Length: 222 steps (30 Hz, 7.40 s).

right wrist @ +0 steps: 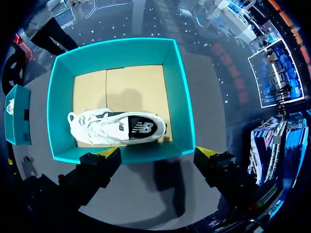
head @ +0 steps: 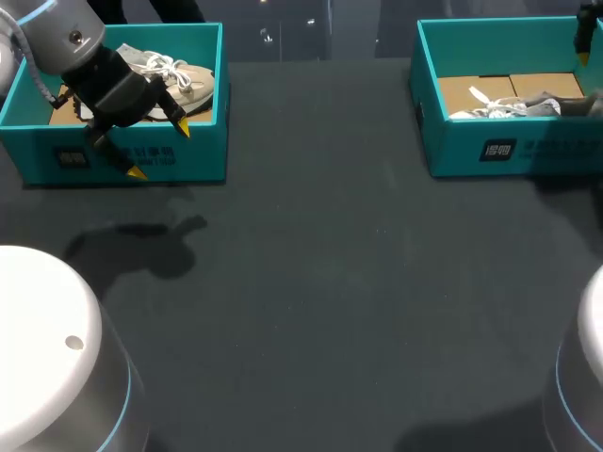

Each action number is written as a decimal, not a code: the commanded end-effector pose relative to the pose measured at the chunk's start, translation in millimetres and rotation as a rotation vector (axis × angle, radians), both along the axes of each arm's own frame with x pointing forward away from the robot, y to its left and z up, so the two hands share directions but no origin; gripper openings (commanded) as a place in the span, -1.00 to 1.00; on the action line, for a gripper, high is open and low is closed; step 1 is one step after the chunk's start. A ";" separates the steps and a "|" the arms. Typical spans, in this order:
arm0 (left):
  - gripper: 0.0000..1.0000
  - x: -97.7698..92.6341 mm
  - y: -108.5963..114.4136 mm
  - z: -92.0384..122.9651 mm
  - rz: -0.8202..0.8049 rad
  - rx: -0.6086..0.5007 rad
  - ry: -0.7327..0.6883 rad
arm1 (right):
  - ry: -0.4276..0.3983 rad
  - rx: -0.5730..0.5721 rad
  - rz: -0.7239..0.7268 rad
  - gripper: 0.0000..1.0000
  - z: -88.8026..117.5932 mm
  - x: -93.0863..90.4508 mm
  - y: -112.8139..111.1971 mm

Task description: Take the shoe out of the shoebox, open the shoe tongue, remove and reinsert the insole, then place the shoe into the shoebox

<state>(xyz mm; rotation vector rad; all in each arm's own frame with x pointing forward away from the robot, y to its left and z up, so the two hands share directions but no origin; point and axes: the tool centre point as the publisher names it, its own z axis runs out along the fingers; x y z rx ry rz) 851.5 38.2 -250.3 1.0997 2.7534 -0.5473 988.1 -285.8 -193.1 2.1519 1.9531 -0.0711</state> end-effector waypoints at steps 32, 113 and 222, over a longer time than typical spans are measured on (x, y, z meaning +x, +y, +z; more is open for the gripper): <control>1.00 75.5 49.8 32.0 -0.355 0.061 -0.080 | -0.013 0.018 -0.012 1.00 45.8 -41.3 14.4; 1.00 306.0 207.0 -24.2 -0.694 0.441 -0.179 | -0.013 0.018 -0.012 1.00 45.8 -41.3 14.4; -1.00 323.3 254.7 -31.0 -0.758 0.465 -0.171 | -0.013 0.018 -0.012 1.00 45.8 -41.3 14.4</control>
